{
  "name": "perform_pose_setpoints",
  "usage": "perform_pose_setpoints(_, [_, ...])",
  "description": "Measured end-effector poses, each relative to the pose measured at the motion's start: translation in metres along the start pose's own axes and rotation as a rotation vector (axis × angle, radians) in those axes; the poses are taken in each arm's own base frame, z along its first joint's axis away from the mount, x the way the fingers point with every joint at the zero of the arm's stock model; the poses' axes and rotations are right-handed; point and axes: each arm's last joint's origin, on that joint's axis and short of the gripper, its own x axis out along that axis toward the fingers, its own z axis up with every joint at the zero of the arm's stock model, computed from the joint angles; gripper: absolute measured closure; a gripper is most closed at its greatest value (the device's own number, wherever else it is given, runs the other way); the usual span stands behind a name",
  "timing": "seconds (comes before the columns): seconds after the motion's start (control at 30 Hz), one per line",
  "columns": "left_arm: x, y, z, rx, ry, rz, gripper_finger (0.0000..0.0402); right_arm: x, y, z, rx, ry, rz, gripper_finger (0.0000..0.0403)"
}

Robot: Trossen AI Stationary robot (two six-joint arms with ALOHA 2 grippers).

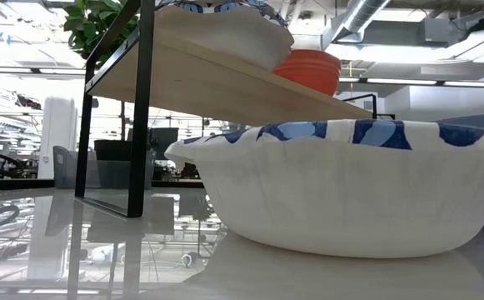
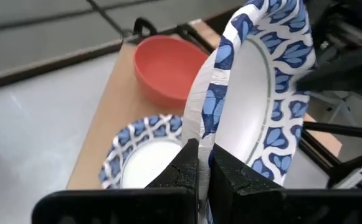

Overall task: Place and stack bowls onto a shelf
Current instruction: Stack the white patterned bowl on top of the white patterned bowl on the shelf

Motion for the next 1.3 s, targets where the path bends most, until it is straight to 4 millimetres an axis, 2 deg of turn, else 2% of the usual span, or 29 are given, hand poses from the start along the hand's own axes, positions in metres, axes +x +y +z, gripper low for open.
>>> perform_pose_setpoints(0.3, [-0.009, 0.028, 0.016, -0.132, 0.187, 0.0, 0.0401, -0.047, -0.002, 0.002, 0.077, -0.019, 0.123, 0.0143])
perform_pose_setpoints(0.5, [-0.002, 0.033, 0.023, -0.178, 0.337, -0.043, 0.0401, -0.071, -0.006, 0.003, 0.1, -0.054, 0.161, 0.0143])
perform_pose_setpoints(0.73, [0.018, 0.047, 0.042, -0.178, 0.432, -0.07, 0.0401, -0.074, -0.005, 0.001, 0.088, -0.055, 0.158, 0.0143])
perform_pose_setpoints(0.9, [0.034, 0.05, 0.058, -0.174, 0.465, -0.211, 0.0401, -0.074, -0.006, 0.0, 0.093, -0.046, 0.151, 0.0143])
perform_pose_setpoints(1.1, [0.063, 0.061, 0.049, -0.204, 0.492, -0.265, 0.0401, -0.078, -0.002, -0.005, 0.079, -0.034, 0.172, 0.0143])
perform_pose_setpoints(1.23, [0.066, 0.074, 0.044, -0.273, 0.463, -0.332, 0.0401, -0.083, 0.001, -0.011, 0.055, -0.016, 0.186, 0.0143])
perform_pose_setpoints(1.3, [0.065, 0.088, 0.04, -0.327, 0.443, -0.324, 0.0401, -0.084, 0.001, -0.012, 0.054, -0.008, 0.187, 0.0143])
